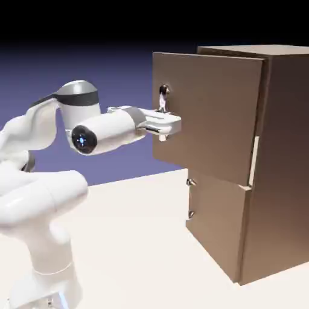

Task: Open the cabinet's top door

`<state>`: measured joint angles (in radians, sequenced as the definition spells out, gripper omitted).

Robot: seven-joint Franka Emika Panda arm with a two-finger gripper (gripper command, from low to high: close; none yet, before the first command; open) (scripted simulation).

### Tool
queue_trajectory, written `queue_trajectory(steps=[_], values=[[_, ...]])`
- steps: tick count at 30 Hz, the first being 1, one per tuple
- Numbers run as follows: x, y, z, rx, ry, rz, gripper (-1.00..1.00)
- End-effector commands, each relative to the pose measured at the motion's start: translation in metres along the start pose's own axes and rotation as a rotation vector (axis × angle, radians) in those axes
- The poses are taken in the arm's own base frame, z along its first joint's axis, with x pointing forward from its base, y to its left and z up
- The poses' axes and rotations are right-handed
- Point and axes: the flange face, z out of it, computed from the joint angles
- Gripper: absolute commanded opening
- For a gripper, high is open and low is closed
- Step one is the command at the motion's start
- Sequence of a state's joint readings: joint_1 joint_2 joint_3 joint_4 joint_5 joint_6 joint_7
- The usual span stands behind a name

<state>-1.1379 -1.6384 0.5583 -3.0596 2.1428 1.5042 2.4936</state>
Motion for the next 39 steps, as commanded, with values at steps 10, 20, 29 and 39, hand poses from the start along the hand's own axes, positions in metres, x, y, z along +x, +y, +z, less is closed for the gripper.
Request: queue_trajectory(steps=[10,20,29,39], values=[[-0.025,-0.025,-0.05,-0.149,0.149,0.0,-1.0],[-0.041,-0.037,-0.077,-0.232,0.219,-0.01,-1.0],[-0.038,-0.036,-0.07,-0.212,0.209,-0.008,-1.0],[-0.032,-0.035,-0.061,-0.183,0.188,0.006,-1.0]])
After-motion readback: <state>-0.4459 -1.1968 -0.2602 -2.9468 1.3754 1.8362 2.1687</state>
